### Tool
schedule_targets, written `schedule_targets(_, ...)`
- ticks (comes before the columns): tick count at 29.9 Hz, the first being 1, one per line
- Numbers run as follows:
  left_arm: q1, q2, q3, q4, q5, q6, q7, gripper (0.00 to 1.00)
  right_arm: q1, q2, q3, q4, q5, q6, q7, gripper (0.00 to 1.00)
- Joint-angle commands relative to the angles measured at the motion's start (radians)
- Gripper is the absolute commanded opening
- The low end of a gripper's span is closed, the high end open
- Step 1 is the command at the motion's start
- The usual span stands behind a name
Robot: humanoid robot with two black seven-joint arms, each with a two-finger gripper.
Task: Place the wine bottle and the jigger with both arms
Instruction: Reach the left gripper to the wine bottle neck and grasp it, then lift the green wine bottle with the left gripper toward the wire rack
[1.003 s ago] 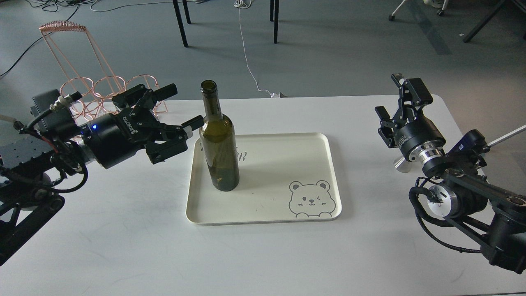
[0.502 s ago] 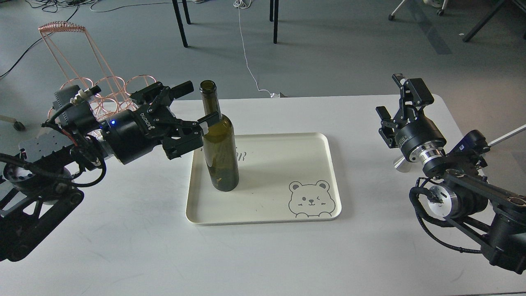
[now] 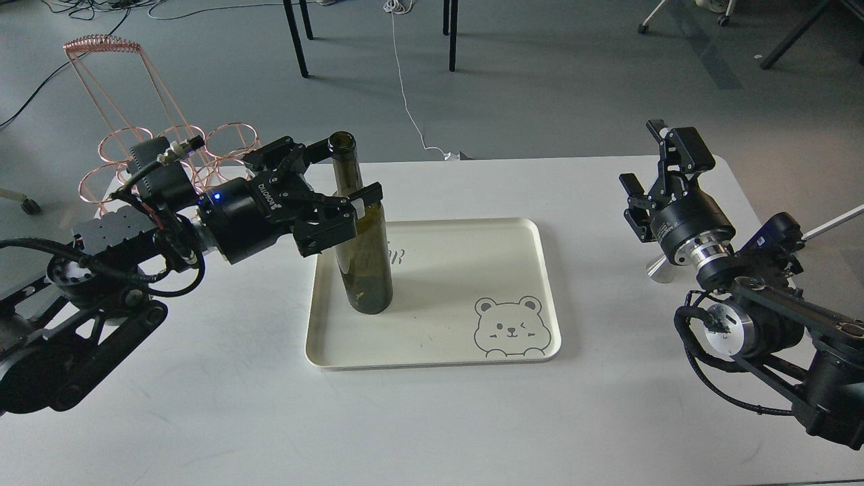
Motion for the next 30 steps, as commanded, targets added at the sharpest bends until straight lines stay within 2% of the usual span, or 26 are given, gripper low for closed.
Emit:
schedule_targets(1, 0.000, -0.002, 0.002, 0.001, -0.001, 0.000, 0.000, 0.94, 0.000, 0.002, 0.001, 0.000, 0.000, 0.000, 0.000, 0.99)
schedule_targets(9, -0.002, -0.014, 0.004, 0.002, -0.004, 0.000, 0.000, 0.61, -0.002, 0.002, 0.000, 0.002, 0.000, -0.001, 0.000, 0.99)
schedule_targets(11, -0.002, -0.016, 0.004, 0.002, -0.002, 0.000, 0.000, 0.48, -0.002, 0.002, 0.000, 0.002, 0.000, -0.001, 0.000, 0.99)
schedule_targets(15, -0.005, -0.014, 0.004, 0.002, -0.001, 0.000, 0.000, 0.28, -0.003, 0.002, 0.000, 0.002, 0.000, -0.001, 0.000, 0.99)
schedule_targets(17, -0.010, -0.014, 0.004, 0.002, -0.004, 0.002, 0.000, 0.22, -0.005, 0.002, -0.002, 0.002, 0.000, -0.001, 0.000, 0.99)
schedule_targets(22, -0.016, -0.008, 0.004, -0.001, -0.001, 0.002, 0.000, 0.14, -0.006, 0.002, 0.000, 0.003, 0.000, -0.001, 0.000, 0.99)
schedule_targets(25, -0.036, 0.007, -0.001, -0.010, -0.004, 0.003, 0.000, 0.13, -0.006, 0.002, 0.000, 0.003, 0.000, -0.001, 0.000, 0.99)
schedule_targets(30, -0.183, 0.114, -0.003, -0.007, -0.066, 0.000, 0.000, 0.13, -0.006, 0.002, 0.000, 0.003, 0.000, -0.001, 0.000, 0.99)
